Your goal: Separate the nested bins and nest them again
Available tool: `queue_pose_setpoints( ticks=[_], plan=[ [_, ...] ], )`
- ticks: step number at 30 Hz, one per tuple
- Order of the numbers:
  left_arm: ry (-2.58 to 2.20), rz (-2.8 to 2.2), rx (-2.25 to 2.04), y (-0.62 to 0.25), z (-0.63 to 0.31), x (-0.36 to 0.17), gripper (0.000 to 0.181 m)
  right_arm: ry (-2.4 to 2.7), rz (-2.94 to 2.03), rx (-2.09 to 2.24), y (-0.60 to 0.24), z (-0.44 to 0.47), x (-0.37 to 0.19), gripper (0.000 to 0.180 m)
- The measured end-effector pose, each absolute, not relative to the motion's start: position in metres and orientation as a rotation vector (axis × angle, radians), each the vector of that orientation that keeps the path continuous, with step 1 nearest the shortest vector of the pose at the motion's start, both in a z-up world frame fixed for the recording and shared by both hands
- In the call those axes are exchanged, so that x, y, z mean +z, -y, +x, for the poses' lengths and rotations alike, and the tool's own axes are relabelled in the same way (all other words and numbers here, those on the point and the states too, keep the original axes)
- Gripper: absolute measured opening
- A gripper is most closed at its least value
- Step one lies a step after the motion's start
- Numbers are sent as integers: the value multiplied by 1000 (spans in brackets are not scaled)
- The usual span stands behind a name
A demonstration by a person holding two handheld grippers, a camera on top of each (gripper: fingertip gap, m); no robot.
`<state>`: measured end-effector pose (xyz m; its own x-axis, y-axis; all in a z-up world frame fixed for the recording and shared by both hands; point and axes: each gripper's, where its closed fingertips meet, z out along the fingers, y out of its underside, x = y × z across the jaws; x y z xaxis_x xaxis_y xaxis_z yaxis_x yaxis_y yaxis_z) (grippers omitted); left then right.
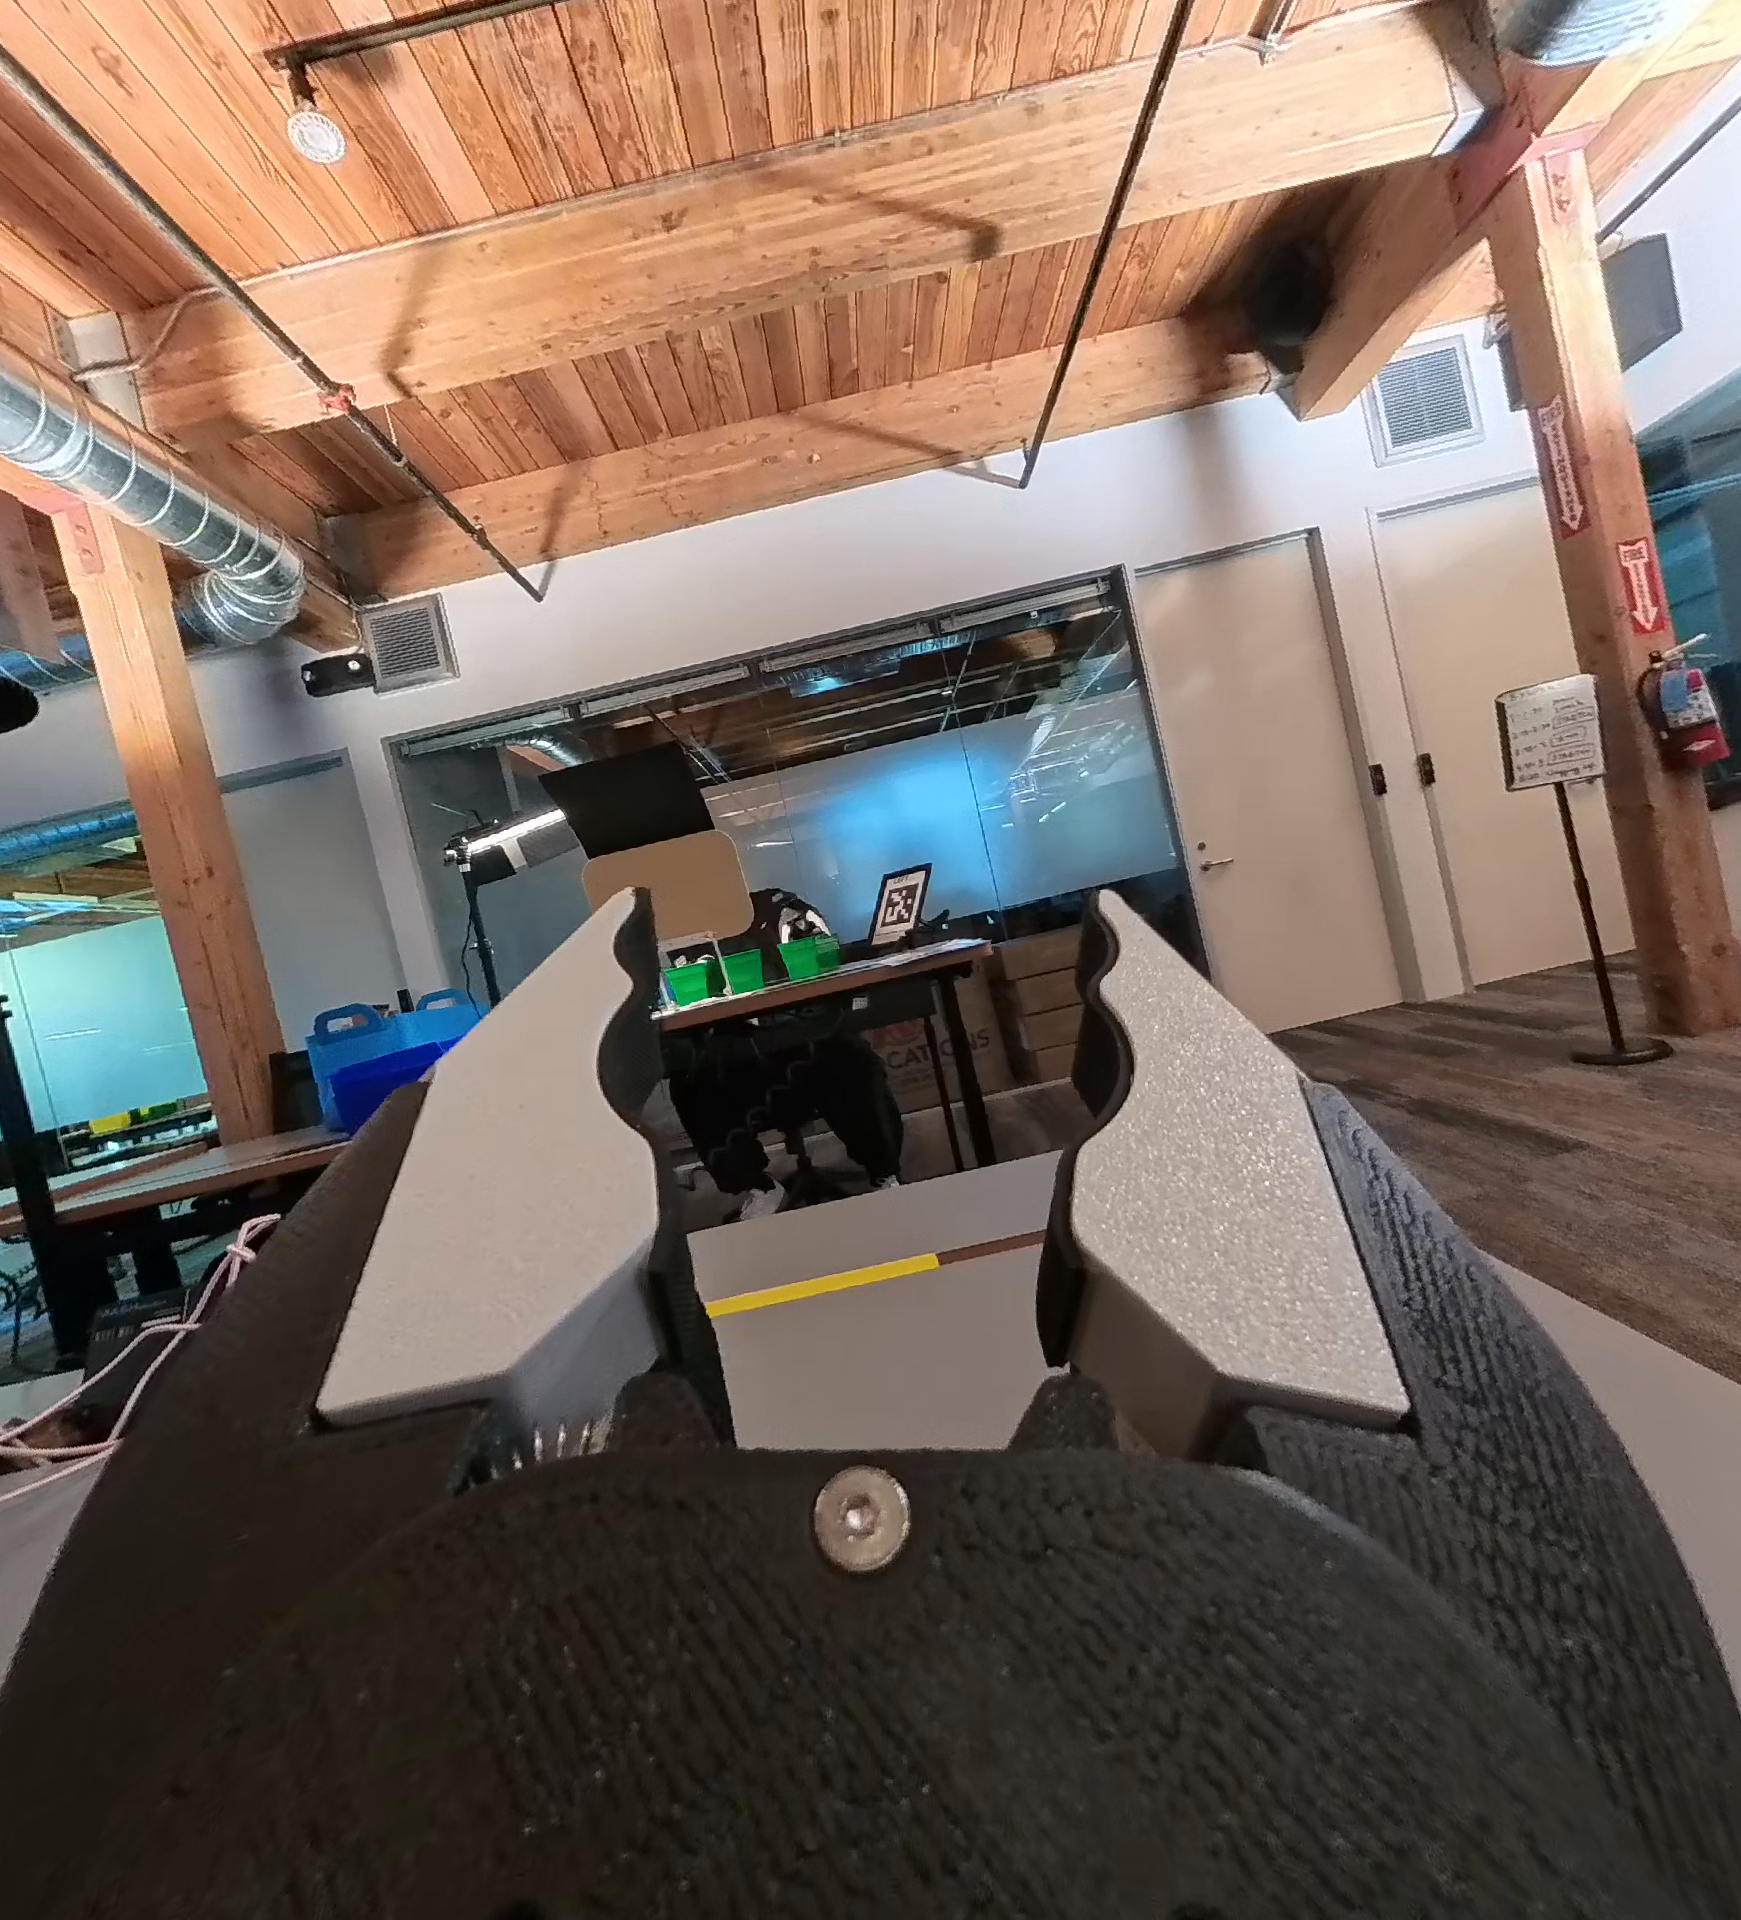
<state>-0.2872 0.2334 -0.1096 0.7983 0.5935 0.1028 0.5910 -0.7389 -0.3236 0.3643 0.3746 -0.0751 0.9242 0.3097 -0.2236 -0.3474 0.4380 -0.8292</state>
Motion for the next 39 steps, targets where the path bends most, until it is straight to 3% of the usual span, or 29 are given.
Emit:
queue_pose_setpoints(
  ticks=[1, 14, 15, 18, 22, 27, 34, 39],
  plan=[
    [895, -2643, 31, -235, -289, -112, 0, -41, -1040, 411, -375, 364, -75, 80],
    [830, -2660, -28, -236, -291, -155, 5, -30, -1049, 414, -375, 360, -76, 81],
    [820, -2644, -95, -240, -284, -153, 20, -25, -1049, 411, -375, 359, -76, 81],
    [692, -2523, -367, -257, -251, -136, 99, -8, -1051, 401, -375, 355, -76, 81],
    [415, -2373, -238, -244, -237, -109, 141, 17, -1050, 374, -374, 351, -76, 82],
    [229, -1978, -260, -200, -205, -87, 148, 79, -1042, 313, -372, 342, -75, 82],
    [332, -1556, -460, -148, -226, -155, 158, 296, -1070, 424, -359, 279, -78, 87],
    [234, -1497, -678, -149, -206, -197, 158, 459, -1169, 681, -330, 181, -79, 89]
  ],
)
